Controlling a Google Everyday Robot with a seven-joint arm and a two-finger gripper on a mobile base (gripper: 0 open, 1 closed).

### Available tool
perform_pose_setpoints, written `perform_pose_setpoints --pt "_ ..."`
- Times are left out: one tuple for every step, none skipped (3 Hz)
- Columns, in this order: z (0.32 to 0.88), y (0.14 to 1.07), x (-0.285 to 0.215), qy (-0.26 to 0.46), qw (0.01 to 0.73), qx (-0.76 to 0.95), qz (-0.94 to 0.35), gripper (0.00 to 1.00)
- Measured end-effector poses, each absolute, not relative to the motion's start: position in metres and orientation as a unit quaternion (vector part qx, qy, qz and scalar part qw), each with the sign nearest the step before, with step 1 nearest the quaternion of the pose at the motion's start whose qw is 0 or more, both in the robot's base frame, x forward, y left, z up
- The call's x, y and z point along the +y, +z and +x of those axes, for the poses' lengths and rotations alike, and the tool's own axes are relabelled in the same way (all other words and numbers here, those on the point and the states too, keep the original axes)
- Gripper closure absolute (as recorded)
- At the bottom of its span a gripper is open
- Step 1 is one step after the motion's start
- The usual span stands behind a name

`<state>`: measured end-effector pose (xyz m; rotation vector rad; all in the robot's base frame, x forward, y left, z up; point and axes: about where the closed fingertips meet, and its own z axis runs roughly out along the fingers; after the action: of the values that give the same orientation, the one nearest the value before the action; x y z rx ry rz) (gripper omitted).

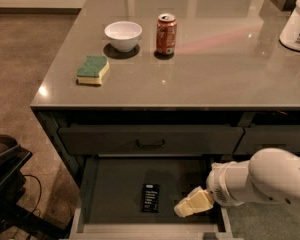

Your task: Pick rxbar chocolate from middle drawer and place on counter

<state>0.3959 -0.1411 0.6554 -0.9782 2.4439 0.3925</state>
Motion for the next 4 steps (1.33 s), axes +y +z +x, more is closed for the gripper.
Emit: perform_pose_setpoints --pt "0.410 0.632 -0.110 0.205 0.279 0.877 -0.332 0.00" --pt "0.415 0.592 -0.058 0.273 0.300 0.846 -0.347 0.00" --pt "0.409 0.563 -0.049 0.306 0.288 0.846 -0.329 0.00" --pt "0.409 0.563 -0.049 0.306 0.287 0.846 -0.329 0.00"
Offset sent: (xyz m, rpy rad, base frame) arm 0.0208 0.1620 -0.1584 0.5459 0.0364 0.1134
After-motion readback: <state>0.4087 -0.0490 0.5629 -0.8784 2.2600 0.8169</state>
